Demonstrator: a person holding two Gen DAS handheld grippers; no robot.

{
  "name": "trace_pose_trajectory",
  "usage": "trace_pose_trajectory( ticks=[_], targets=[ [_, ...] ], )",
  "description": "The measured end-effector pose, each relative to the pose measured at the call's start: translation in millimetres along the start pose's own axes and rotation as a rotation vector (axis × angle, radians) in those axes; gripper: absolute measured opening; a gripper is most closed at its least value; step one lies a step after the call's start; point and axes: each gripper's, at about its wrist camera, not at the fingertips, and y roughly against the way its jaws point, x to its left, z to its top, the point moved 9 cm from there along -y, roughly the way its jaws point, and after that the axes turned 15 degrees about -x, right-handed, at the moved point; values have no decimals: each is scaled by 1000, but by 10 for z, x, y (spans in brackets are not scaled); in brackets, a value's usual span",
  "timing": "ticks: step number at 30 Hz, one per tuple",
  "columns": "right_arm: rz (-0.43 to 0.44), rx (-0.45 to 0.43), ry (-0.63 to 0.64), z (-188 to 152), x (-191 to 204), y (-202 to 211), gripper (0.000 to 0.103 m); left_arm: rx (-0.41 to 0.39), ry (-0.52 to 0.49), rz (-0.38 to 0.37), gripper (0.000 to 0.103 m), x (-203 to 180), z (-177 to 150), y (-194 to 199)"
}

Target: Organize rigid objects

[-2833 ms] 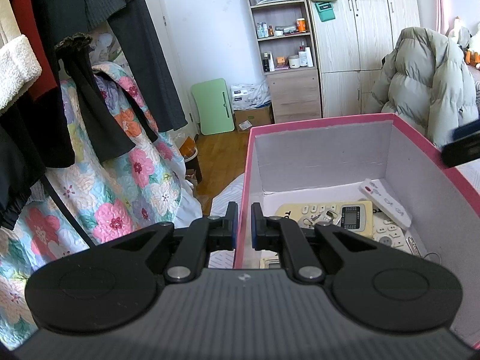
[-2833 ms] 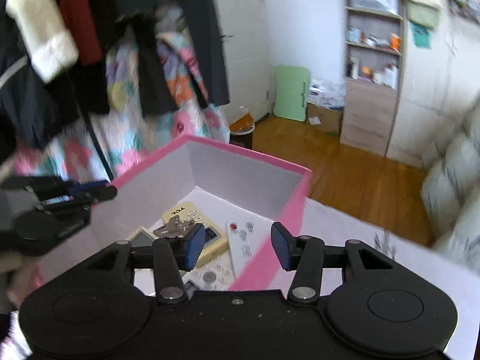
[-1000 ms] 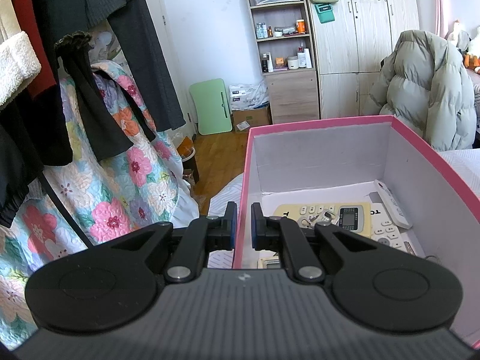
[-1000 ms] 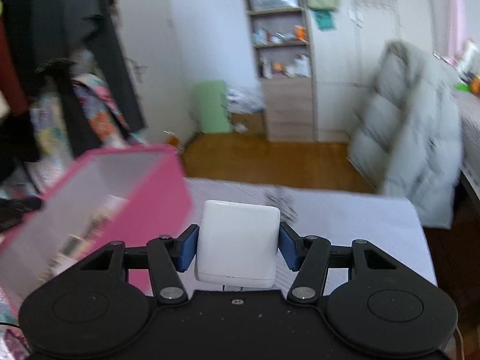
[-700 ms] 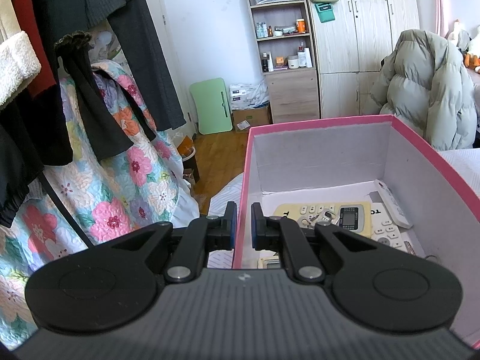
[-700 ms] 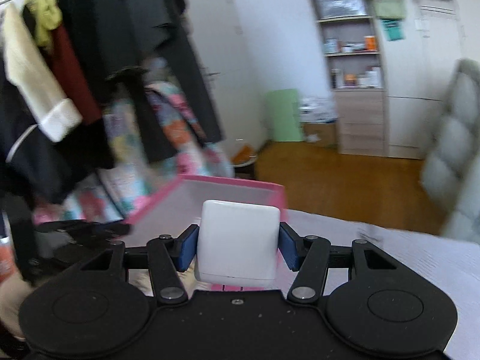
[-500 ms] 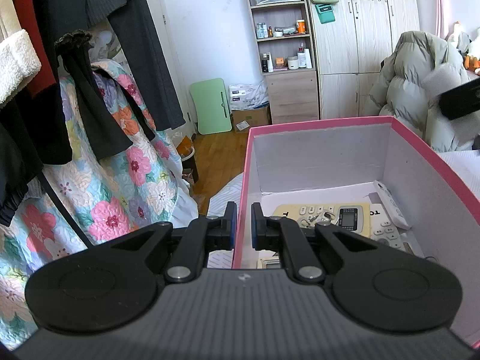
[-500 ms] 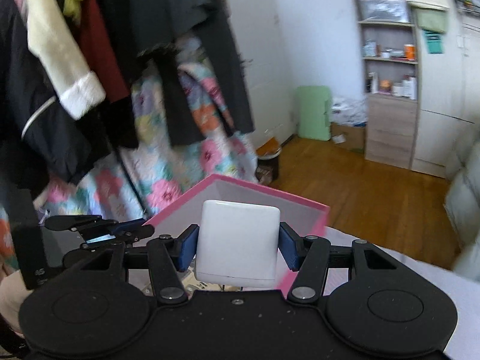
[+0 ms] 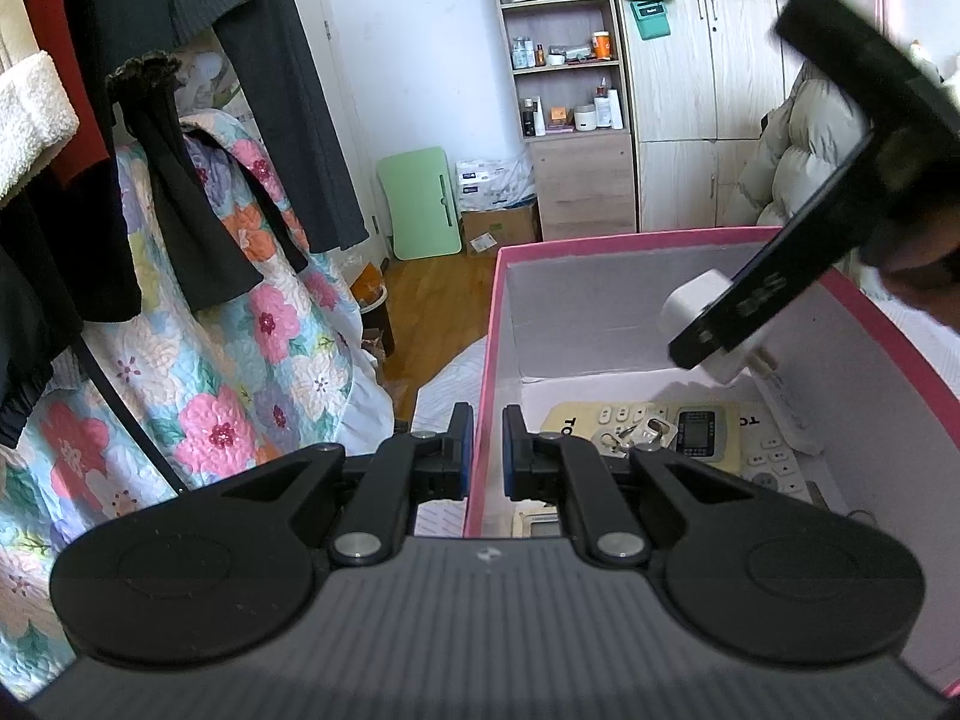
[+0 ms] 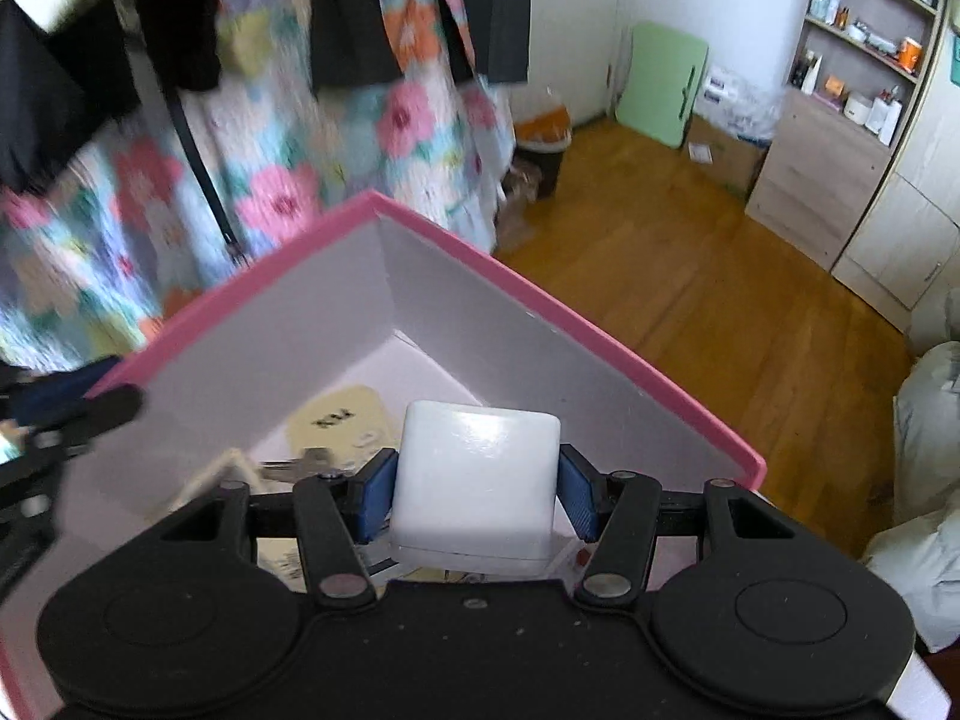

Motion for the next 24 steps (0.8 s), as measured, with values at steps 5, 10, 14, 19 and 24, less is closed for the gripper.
trace_pose_trajectory(
  ticks=[5, 10, 14, 19, 24],
  targets=[
    [-27, 73, 20, -30, -45, -197, 62, -1, 6, -2, 7, 16, 12, -17],
    [-61, 29, 22, 49, -97, -159, 61, -2, 8, -2, 7, 6, 14, -21],
    [-60, -67, -11, 174, -141, 130, 61, -2, 7, 1, 7, -9, 9, -29],
    [-57, -215, -87, 181, -170, 737, 62, -2, 5, 7, 7, -22, 0, -29],
    [-62, -306, -111, -36, -125, 1354, 63, -15, 22, -5, 7, -9, -5, -3]
  ],
)
